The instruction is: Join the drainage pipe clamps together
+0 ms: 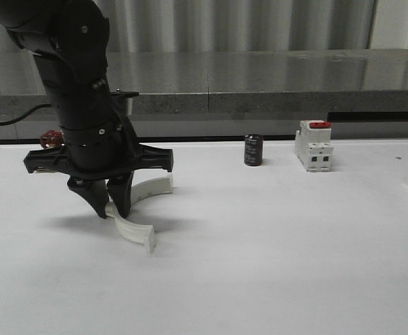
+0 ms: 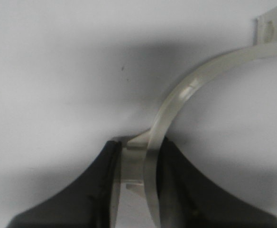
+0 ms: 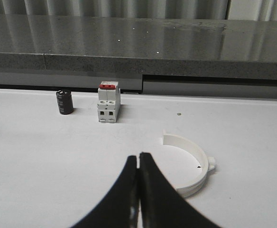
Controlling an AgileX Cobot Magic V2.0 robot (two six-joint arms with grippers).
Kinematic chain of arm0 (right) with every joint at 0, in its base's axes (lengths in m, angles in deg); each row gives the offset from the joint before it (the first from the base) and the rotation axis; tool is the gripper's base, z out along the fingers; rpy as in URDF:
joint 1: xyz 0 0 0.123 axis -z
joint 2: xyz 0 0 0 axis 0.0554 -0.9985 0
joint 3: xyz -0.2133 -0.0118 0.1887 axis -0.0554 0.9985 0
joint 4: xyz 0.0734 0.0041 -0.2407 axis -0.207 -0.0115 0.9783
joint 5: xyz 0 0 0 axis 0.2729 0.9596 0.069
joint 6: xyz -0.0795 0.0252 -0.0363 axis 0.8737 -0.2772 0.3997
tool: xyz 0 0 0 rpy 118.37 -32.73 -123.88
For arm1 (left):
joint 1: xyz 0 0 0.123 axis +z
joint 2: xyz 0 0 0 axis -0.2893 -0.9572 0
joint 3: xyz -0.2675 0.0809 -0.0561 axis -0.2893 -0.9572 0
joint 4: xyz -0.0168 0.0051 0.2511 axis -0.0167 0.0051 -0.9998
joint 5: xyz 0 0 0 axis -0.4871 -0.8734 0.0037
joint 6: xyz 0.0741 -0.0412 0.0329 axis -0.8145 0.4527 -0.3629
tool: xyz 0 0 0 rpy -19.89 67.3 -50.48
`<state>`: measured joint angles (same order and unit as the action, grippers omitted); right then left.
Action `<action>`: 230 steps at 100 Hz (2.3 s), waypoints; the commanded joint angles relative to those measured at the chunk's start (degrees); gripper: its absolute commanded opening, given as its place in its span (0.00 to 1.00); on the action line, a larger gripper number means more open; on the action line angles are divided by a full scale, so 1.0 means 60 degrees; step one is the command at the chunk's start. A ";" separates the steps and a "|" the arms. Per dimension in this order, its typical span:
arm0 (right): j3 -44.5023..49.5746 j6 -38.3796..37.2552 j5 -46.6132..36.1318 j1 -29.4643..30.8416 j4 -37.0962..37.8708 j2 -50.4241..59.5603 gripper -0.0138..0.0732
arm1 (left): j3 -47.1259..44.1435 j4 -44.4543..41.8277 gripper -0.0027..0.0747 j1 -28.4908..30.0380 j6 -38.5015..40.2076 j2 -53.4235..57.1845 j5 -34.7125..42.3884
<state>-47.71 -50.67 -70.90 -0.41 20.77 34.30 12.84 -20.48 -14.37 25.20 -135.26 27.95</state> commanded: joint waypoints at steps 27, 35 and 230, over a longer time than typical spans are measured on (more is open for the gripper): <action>-0.0189 0.0033 -0.0799 -0.0013 0.0082 0.0175 0.08 | 0.0267 -0.0046 0.70 -0.0088 0.0164 0.0496 0.0266; -0.0189 0.0033 -0.0799 -0.0013 0.0082 0.0175 0.08 | 0.0267 -0.0341 0.75 -0.0088 0.0164 0.0588 0.0439; -0.0189 0.0033 -0.0821 -0.0013 0.0082 0.0175 0.08 | -0.8770 -0.1183 0.01 0.3300 -0.1091 1.5645 0.2545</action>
<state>-47.71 -50.67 -70.90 -0.41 20.86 34.30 -41.29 -27.13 5.26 18.80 -41.07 39.10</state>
